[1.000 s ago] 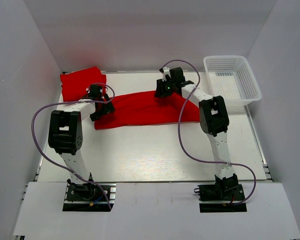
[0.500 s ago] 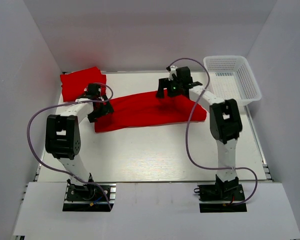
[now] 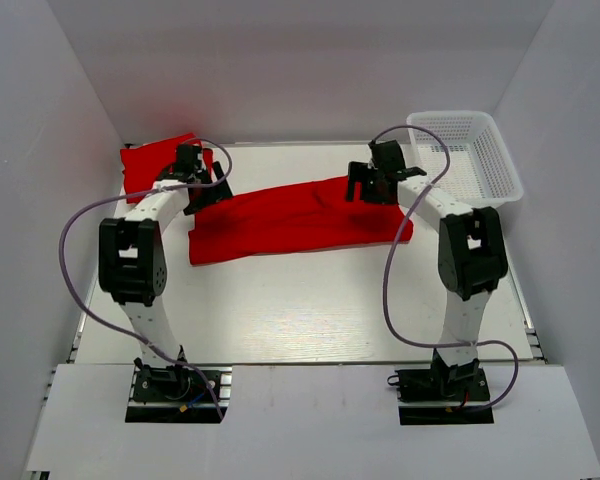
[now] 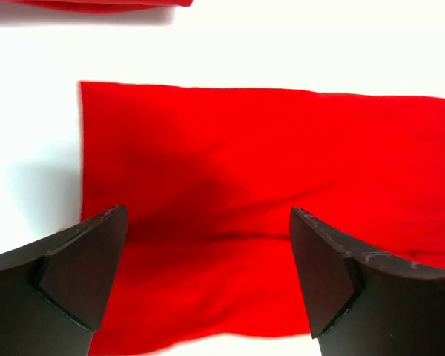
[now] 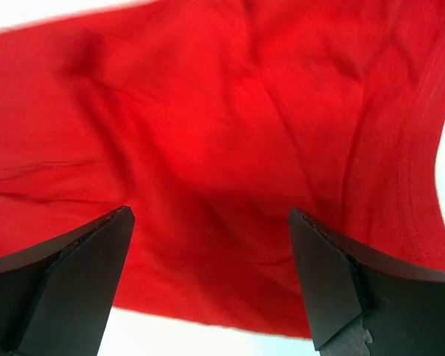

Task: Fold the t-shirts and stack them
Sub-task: Rotate the tshirt 90 degrees

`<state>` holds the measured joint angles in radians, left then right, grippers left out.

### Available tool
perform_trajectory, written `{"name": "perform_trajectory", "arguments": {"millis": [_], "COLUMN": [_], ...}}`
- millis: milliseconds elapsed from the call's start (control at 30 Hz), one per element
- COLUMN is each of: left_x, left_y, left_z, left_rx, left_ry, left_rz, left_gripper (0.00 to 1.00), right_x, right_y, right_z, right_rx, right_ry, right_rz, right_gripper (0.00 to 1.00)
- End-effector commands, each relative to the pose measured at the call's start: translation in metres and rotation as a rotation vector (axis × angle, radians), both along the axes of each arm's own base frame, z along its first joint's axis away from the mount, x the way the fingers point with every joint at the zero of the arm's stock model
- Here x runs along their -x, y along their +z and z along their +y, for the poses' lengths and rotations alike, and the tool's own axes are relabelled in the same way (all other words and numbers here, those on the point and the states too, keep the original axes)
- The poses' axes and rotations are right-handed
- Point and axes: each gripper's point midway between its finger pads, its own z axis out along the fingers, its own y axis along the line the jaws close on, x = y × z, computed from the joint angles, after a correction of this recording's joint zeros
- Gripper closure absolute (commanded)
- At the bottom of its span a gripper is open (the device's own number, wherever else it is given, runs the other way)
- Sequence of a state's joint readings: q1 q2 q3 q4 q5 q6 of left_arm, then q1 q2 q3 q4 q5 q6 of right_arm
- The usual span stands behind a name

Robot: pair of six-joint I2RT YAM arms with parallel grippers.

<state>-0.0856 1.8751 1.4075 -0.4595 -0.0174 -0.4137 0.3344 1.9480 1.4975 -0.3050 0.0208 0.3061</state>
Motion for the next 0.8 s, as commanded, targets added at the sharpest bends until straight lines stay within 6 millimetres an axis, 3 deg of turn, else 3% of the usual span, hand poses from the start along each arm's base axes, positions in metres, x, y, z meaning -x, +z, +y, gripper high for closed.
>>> {"name": "perform_trajectory", "arguments": {"millis": [0,33,67,100,233,267,300,333,367,400,467,500,533,567,600,633,667,733,767], "left_x": [-0.011,-0.009,-0.005,-0.004,0.025,0.048,0.059,0.067,0.095,0.112,0.159,0.185,0.206,0.244,0.254,0.277,0.293,0.315,0.326], "left_y": [-0.013,-0.02,-0.035,-0.04,-0.075,-0.087,-0.086,-0.072,-0.087,-0.089,-0.1,-0.105,-0.106,-0.117,-0.105,-0.099,-0.094,-0.063,-0.052], "left_z": [-0.012,-0.007,-0.005,-0.003,0.007,0.005,0.006,-0.003,-0.003,-0.011,-0.029,-0.035,-0.054,-0.059,-0.086,-0.105,-0.115,-0.14,-0.154], "left_rx": [0.002,-0.02,-0.029,-0.038,-0.077,-0.067,-0.065,-0.044,-0.028,-0.009,0.028,0.056,0.106,0.129,0.25,0.288,0.316,0.393,0.416], "left_ry": [-0.072,-0.056,-0.05,-0.045,-0.009,0.03,0.038,0.014,0.011,0.007,-0.024,-0.001,-0.062,-0.092,-0.203,-0.317,-0.367,-0.55,-0.626], "left_rz": [0.009,0.029,0.062,0.072,0.2,0.29,0.309,0.279,0.334,0.366,0.465,0.541,0.583,0.666,0.649,0.669,0.684,0.654,0.647], "left_gripper": [0.0,0.0,0.0,0.0,0.0,0.0,0.0,0.0,0.0,0.0,0.0,0.0,0.0,0.0,0.0,0.0,0.0,0.0,0.0], "right_x": [0.004,0.002,0.004,-0.002,-0.01,-0.012,-0.013,-0.01,-0.032,-0.027,-0.058,-0.058,-0.073,-0.082,-0.098,-0.106,-0.127,-0.134,-0.146], "right_y": [-0.03,-0.032,-0.049,-0.049,-0.074,-0.081,-0.095,-0.103,-0.085,-0.12,-0.099,-0.118,-0.118,-0.114,-0.109,-0.104,-0.086,-0.075,-0.058], "right_z": [-0.006,-0.006,-0.01,-0.01,-0.015,-0.013,-0.015,-0.018,-0.012,-0.009,0.002,0.009,0.019,0.026,0.049,0.054,0.068,0.081,0.086], "right_rx": [0.03,0.027,0.036,0.033,0.04,0.046,0.05,0.07,0.053,0.05,0.022,-0.017,-0.041,-0.065,-0.149,-0.175,-0.23,-0.284,-0.302], "right_ry": [-0.034,-0.04,-0.054,-0.062,-0.075,-0.068,-0.067,-0.049,-0.046,-0.024,0.009,0.039,0.07,0.098,0.185,0.206,0.233,0.292,0.308], "right_rz": [0.092,0.098,0.143,0.142,0.194,0.204,0.23,0.26,0.21,0.282,0.215,0.254,0.224,0.196,0.129,0.09,-0.027,-0.091,-0.174], "right_gripper": [0.1,0.1,0.1,0.1,0.1,0.1,0.1,0.1,0.1,0.1,0.1,0.1,0.1,0.1,0.1,0.1,0.1,0.1,0.1]}}
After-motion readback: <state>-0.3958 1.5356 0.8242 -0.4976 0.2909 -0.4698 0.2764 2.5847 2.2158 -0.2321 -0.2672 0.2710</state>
